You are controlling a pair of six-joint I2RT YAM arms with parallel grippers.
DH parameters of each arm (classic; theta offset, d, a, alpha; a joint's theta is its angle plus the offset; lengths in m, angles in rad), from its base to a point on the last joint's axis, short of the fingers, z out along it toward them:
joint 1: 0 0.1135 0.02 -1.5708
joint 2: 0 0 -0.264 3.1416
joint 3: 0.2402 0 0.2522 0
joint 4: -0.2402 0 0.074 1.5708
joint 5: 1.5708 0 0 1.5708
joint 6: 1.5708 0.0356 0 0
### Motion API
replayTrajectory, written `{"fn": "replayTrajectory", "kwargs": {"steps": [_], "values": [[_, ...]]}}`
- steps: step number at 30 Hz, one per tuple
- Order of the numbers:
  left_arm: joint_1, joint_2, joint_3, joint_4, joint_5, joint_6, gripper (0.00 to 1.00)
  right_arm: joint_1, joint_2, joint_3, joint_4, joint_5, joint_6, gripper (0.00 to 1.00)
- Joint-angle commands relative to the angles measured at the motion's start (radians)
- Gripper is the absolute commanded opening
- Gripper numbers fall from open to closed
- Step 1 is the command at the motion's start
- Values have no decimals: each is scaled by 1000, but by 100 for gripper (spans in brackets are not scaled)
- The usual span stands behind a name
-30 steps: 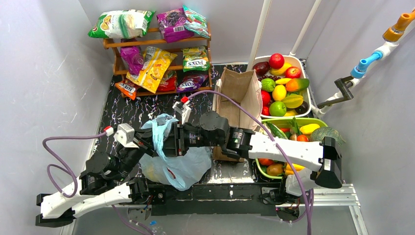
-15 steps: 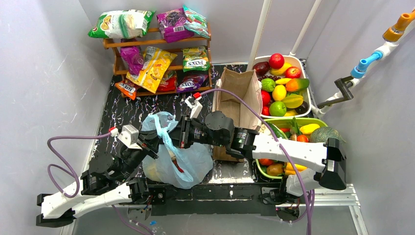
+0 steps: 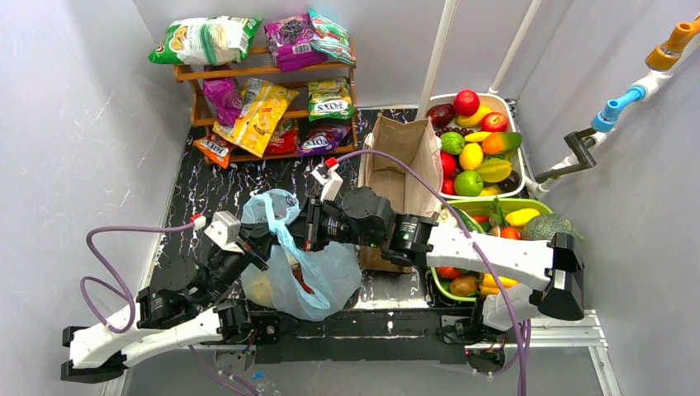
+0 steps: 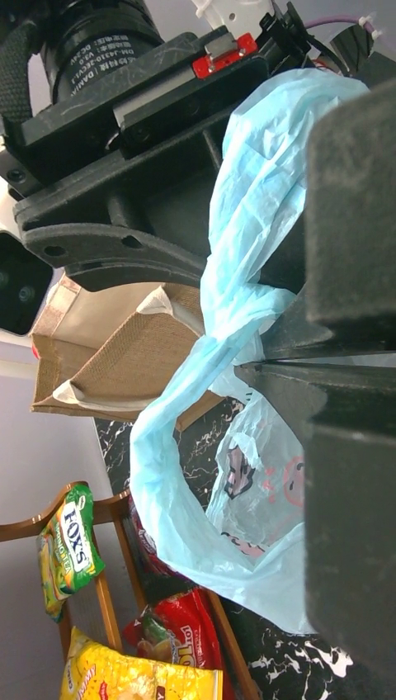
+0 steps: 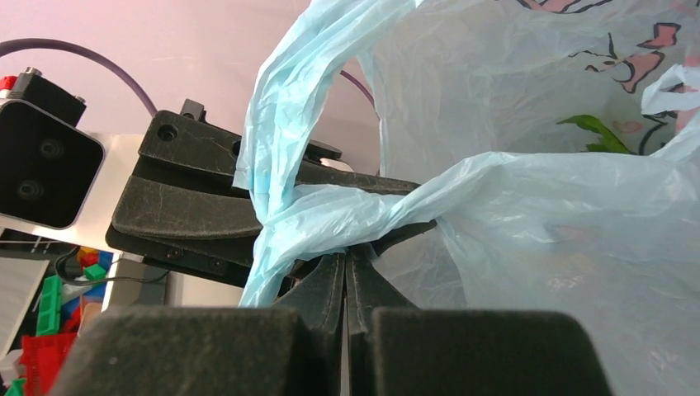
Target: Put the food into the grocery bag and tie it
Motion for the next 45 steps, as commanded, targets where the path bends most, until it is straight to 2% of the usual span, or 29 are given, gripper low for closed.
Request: {"fn": "replayTrajectory", "kwargs": {"steps": [1,10,17,23,29,37,41,45], "values": [[-12,1,34,6,52,-40,0,-17,3,67,-137,65,-53,1],[-12,39,102,-106,39,-91,0,-18,-68,46,-279,150,-69,1],[-11,160,241,-272,36,-159,0,-17,-73,130,-385,227,-147,1],[-12,218,295,-366,66,-194,0,-22,-77,204,-411,266,-195,1],[-12,228,322,-441,148,-236,0,-27,-96,242,-414,314,-233,1],[-11,194,289,-454,314,-266,0,-45,-87,247,-400,342,-244,1],[-11,180,259,-465,421,-300,0,-66,-73,253,-390,356,-228,1],[-12,145,235,-502,465,-366,0,-119,-56,261,-396,377,-183,1]]}}
